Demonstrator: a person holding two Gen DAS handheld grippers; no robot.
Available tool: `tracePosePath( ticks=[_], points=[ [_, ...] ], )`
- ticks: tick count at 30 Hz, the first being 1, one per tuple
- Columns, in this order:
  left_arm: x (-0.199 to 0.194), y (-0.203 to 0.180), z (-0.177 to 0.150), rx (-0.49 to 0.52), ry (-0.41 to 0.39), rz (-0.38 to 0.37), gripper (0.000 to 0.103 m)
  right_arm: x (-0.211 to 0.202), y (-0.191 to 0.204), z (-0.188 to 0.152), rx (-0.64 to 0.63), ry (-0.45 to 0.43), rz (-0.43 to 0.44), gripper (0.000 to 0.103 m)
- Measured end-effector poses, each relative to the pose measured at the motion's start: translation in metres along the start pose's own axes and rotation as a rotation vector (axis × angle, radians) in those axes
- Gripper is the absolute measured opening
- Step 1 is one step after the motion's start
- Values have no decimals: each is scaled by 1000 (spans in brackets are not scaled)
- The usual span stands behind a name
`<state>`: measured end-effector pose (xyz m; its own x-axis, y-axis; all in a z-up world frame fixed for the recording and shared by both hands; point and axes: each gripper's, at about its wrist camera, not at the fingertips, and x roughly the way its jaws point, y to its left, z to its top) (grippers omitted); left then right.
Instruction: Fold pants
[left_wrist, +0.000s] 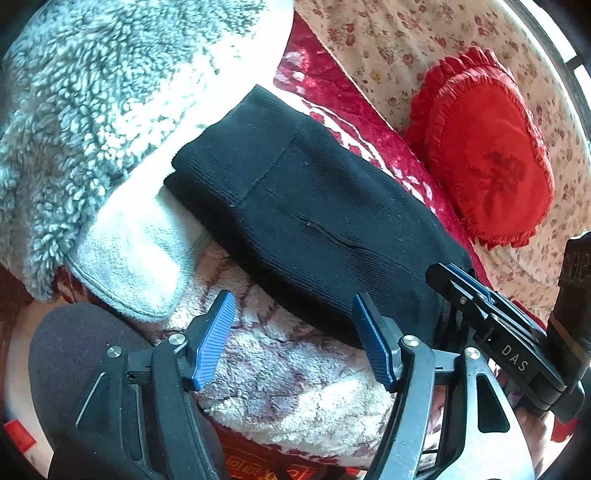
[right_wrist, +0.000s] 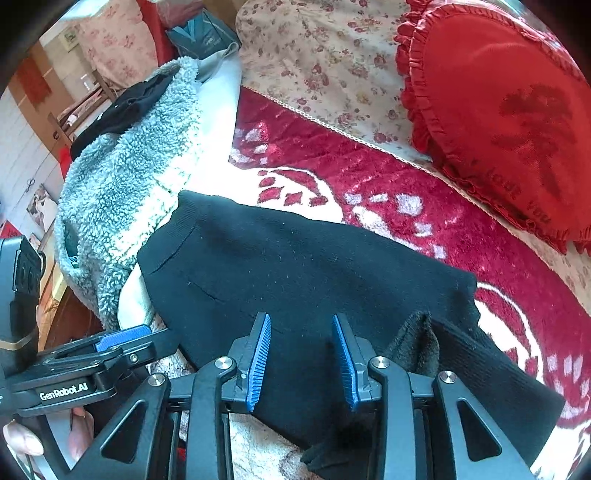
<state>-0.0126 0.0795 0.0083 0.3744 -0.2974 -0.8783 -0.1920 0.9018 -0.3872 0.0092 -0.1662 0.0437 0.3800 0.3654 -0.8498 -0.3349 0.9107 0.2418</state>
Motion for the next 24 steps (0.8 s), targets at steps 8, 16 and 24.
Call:
tracePosePath(
  ticks=[8, 16, 24],
  points=[
    [0, 9, 3, -17, 18, -4, 66, 10, 6, 7, -12, 13, 7, 37],
    [-1, 23, 3, -70, 28, -9, 66, 23, 27, 34, -48, 1, 57, 44],
    [10, 29, 15, -111, 36, -24, 66, 63, 66, 85, -110, 27, 141, 48]
  ],
)
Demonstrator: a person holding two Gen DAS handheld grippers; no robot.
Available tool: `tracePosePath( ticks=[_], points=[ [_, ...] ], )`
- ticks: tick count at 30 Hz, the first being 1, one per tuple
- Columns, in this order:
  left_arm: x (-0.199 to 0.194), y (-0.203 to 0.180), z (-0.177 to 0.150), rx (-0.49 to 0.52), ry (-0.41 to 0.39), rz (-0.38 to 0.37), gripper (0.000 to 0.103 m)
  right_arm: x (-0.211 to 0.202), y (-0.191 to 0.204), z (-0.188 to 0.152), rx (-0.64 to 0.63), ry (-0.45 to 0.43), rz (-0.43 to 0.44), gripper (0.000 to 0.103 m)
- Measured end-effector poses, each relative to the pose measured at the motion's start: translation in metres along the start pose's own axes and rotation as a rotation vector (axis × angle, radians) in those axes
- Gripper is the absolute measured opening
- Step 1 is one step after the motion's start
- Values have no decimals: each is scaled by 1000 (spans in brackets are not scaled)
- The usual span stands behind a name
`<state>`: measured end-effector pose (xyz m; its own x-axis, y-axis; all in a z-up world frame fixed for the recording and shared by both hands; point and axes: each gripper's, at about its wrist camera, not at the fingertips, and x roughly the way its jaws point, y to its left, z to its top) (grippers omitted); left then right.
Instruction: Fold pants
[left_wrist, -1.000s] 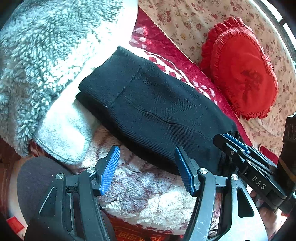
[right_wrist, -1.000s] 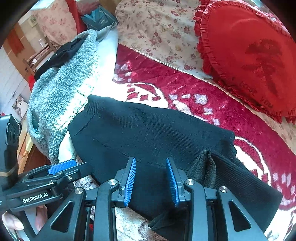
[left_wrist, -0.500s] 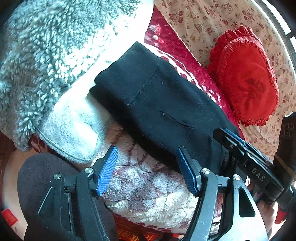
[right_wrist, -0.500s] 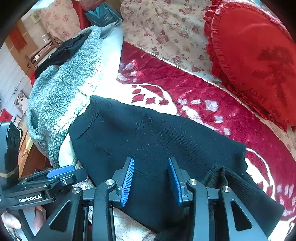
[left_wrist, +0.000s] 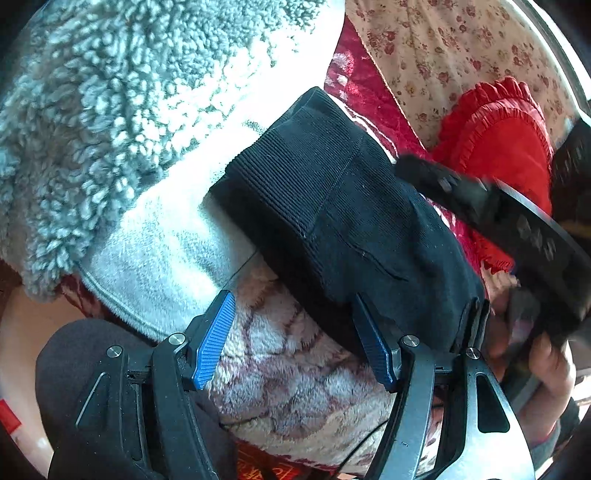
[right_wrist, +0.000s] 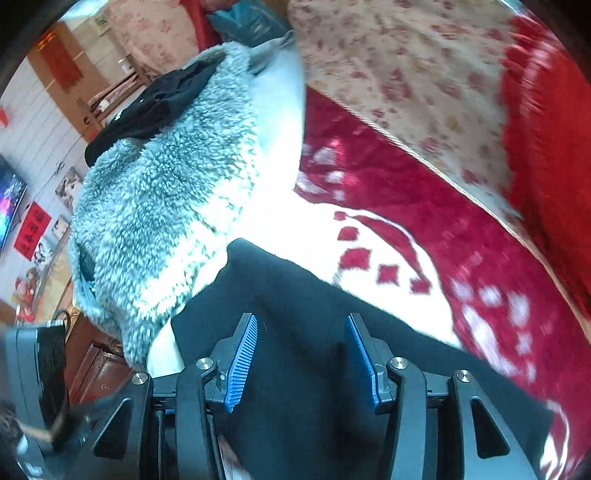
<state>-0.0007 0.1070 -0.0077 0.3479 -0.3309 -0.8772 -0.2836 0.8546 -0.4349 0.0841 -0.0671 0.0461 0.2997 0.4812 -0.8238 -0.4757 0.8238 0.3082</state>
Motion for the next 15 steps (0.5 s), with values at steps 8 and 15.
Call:
tracePosePath(
  ticks=[8, 15],
  points=[
    [9, -1, 9, -31, 6, -57, 84, 64, 30, 45, -160, 78, 23, 49],
    [5, -8, 11, 1, -75, -40, 33, 81, 28, 44, -127, 96, 85, 30]
  ],
)
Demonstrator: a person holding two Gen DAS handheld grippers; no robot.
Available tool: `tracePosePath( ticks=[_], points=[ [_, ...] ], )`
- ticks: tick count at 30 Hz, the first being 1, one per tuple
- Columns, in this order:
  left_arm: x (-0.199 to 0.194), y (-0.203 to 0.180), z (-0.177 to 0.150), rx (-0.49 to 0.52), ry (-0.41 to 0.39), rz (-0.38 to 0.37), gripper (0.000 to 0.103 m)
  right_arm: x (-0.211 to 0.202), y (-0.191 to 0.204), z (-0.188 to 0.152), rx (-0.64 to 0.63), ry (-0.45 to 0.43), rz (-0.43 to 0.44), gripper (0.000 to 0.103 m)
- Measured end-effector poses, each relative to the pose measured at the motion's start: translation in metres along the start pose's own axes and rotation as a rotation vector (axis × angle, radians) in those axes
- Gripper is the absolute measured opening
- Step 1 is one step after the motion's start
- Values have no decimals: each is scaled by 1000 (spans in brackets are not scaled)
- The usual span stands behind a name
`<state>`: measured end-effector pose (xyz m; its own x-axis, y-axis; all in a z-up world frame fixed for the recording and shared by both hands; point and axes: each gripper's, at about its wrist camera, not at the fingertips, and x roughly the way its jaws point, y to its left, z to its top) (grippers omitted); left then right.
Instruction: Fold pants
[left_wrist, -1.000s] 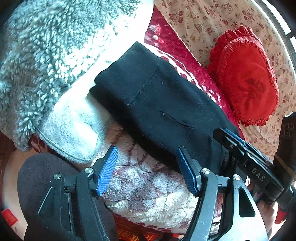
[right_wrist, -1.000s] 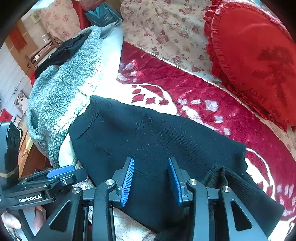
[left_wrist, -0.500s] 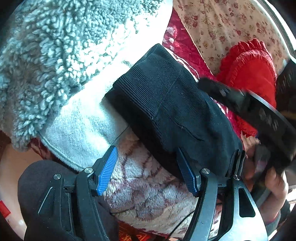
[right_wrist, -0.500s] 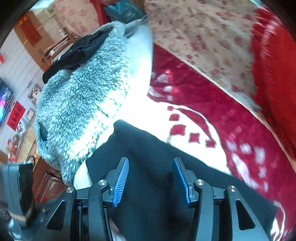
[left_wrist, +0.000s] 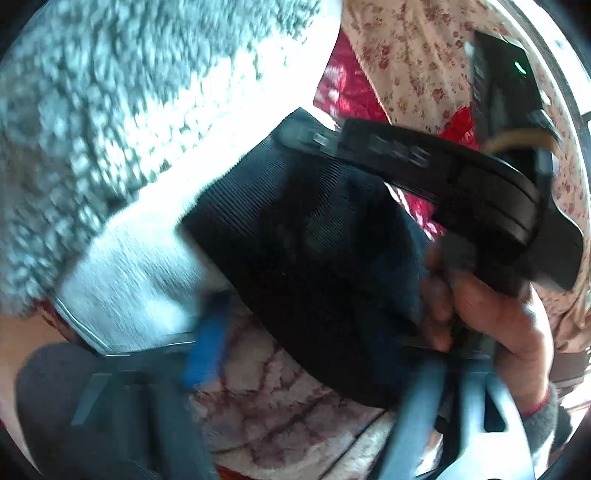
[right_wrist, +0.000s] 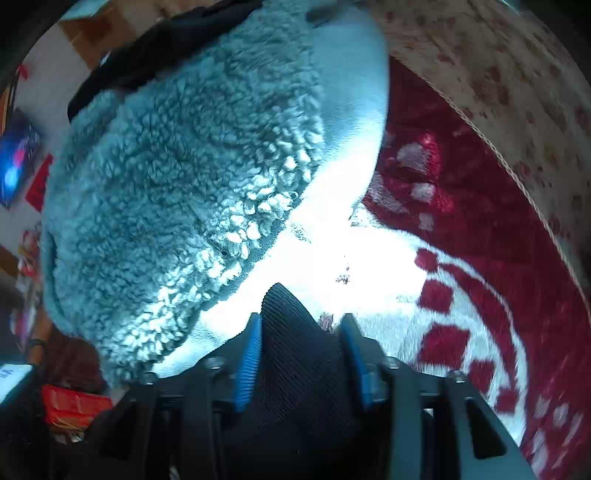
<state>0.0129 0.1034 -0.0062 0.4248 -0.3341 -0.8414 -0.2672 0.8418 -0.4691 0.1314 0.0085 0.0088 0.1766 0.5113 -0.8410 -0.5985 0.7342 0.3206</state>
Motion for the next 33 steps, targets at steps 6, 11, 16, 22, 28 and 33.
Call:
tracePosePath(
  ticks=[6, 11, 16, 22, 28, 33],
  points=[
    [-45, -37, -15, 162, -160, -38, 19, -81, -10, -22, 84, -197, 75, 18],
    [-73, -92, -50, 380, -227, -80, 19, -168, -27, -54, 123, -351, 45, 12],
    [-51, -141, -102, 596, -154, -96, 19, -220, -55, -124, 192, -377, -98, 12],
    [6, -165, -143, 713, 45, -68, 19, -241, -109, -201, 457, -385, -215, 37],
    [-39, -160, -130, 708, 1, -100, 24, -238, -115, -239, 546, -390, -115, 48],
    [-55, -160, -96, 677, -74, -76, 61, -218, -107, -239, 548, -356, -26, 49]
  ],
)
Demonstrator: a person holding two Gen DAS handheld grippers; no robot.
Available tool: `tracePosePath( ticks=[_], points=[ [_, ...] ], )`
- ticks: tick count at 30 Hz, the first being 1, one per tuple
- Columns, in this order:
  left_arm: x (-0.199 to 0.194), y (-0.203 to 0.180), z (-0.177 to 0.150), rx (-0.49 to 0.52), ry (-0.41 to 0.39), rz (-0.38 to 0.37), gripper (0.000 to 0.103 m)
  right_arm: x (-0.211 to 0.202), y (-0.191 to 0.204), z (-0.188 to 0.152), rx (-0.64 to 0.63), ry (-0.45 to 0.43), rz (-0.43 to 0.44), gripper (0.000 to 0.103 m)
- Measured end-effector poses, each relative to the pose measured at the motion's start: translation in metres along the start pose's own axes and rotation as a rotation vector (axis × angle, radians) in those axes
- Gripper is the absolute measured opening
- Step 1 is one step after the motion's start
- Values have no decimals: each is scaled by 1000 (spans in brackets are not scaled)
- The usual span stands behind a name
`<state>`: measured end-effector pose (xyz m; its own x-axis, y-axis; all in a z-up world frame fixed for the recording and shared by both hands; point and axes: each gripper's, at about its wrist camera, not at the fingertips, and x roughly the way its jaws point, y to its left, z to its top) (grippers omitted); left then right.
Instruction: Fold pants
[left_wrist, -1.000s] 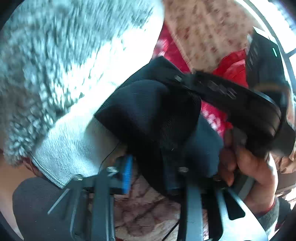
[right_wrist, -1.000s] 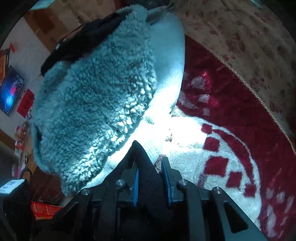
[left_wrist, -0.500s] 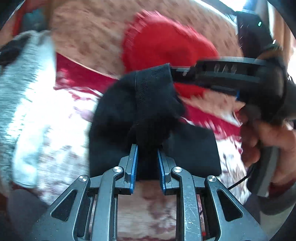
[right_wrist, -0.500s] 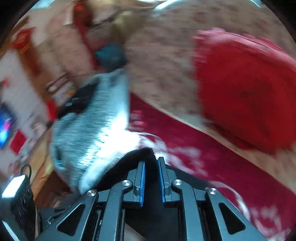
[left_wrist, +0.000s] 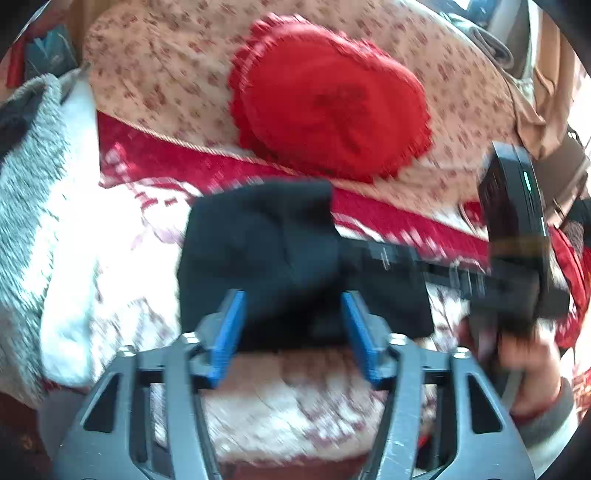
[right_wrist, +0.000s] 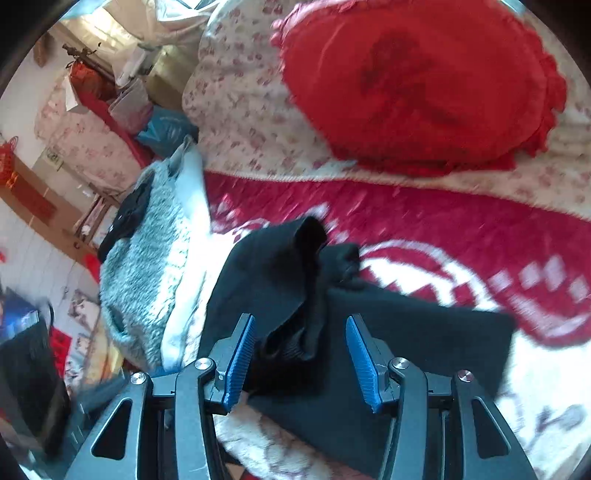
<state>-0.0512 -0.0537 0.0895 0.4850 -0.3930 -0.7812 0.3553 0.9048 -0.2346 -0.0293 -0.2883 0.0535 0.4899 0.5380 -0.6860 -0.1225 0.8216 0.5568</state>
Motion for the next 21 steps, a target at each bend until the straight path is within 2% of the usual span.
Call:
tracePosePath(
  ticks=[4, 7, 13, 21],
  points=[
    [17, 21, 30, 0, -10, -16, 65, 6, 5, -11, -2, 4, 19, 51],
    [43, 31, 55, 34, 27, -103, 65, 13, 5, -13, -2, 21, 12, 54],
    [81, 28, 86, 119, 95, -209, 65, 28, 7, -16, 9, 35, 33, 55],
    [124, 17, 103, 194, 197, -246, 65, 39, 1, -15, 90, -36, 53, 55]
  ],
)
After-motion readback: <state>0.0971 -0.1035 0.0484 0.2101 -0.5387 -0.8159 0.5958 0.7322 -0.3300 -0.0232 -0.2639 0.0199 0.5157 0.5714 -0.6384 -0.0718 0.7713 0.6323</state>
